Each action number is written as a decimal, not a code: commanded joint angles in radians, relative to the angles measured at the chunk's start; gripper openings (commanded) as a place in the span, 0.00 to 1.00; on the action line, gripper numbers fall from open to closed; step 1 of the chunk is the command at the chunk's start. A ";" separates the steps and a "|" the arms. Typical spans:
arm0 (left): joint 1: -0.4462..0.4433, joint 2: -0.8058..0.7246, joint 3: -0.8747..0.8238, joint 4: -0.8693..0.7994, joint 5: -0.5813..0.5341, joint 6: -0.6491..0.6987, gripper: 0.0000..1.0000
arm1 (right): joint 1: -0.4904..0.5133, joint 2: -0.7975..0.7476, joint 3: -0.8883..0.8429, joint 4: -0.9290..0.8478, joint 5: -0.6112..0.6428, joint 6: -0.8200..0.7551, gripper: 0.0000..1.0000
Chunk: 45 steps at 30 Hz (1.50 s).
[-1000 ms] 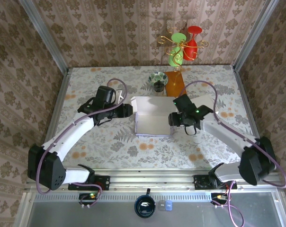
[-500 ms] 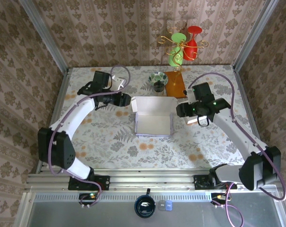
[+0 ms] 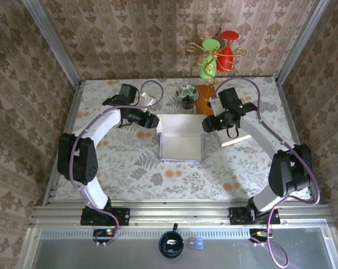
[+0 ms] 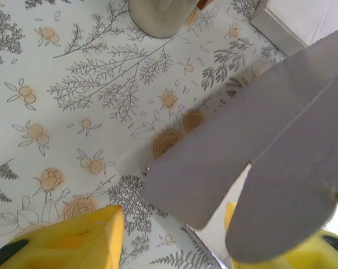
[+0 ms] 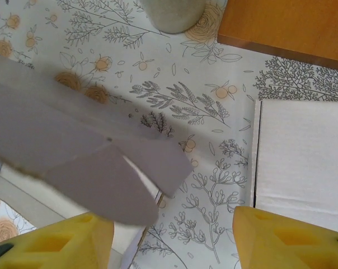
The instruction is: Fold the paper box
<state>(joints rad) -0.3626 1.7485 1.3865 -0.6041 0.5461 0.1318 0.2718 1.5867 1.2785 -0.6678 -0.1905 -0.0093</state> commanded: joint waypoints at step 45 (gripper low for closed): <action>-0.037 0.027 0.108 -0.193 0.014 0.293 0.05 | -0.074 0.045 0.069 0.073 -0.185 -0.112 0.48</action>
<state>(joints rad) -0.4183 1.8046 1.4666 -0.6872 0.5171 0.3008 0.1982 1.6855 1.3628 -0.6044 -0.2687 -0.0547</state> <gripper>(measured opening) 0.064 0.477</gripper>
